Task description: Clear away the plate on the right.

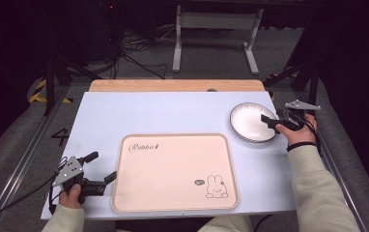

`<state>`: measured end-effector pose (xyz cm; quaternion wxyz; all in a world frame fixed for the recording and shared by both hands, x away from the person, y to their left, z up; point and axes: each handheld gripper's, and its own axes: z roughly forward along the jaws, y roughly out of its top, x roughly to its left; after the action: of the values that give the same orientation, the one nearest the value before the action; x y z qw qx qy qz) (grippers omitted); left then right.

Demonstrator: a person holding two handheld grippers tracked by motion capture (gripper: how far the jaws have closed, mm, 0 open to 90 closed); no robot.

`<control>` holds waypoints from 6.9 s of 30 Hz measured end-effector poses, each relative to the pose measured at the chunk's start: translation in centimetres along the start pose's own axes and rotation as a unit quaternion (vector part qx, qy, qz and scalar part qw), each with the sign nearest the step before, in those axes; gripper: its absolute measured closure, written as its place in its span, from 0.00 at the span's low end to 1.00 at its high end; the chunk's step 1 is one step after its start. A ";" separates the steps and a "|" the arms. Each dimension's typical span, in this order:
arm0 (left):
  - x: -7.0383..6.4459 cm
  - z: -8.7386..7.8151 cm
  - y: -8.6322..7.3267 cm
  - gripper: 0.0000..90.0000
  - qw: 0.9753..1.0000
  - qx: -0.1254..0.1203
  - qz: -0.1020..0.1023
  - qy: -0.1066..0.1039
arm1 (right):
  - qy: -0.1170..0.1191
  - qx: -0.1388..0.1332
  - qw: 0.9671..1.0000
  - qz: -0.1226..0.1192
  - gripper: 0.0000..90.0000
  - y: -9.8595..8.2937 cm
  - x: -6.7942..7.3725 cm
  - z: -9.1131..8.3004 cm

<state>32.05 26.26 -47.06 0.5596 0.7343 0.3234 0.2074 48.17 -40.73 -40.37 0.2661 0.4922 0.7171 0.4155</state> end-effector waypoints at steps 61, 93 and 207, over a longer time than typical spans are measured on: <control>-0.1 0.1 0.0 0.00 1.000 0.003 0.006 0.002 | -0.029 0.086 0.983 0.161 0.78 -2.6 -3.5 3.1; -0.1 0.1 0.0 0.00 1.000 0.003 0.006 0.002 | -0.029 0.025 0.976 0.216 0.93 0.4 -1.5 0.1; -0.1 0.1 0.0 0.00 1.000 0.002 0.004 0.000 | 0.283 0.103 0.946 0.121 0.91 3.1 21.9 -0.2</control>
<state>32.01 26.13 -47.05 0.5570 0.7367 0.3215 0.2090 41.30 -19.94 -36.99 -0.0521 0.4622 0.7366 0.4910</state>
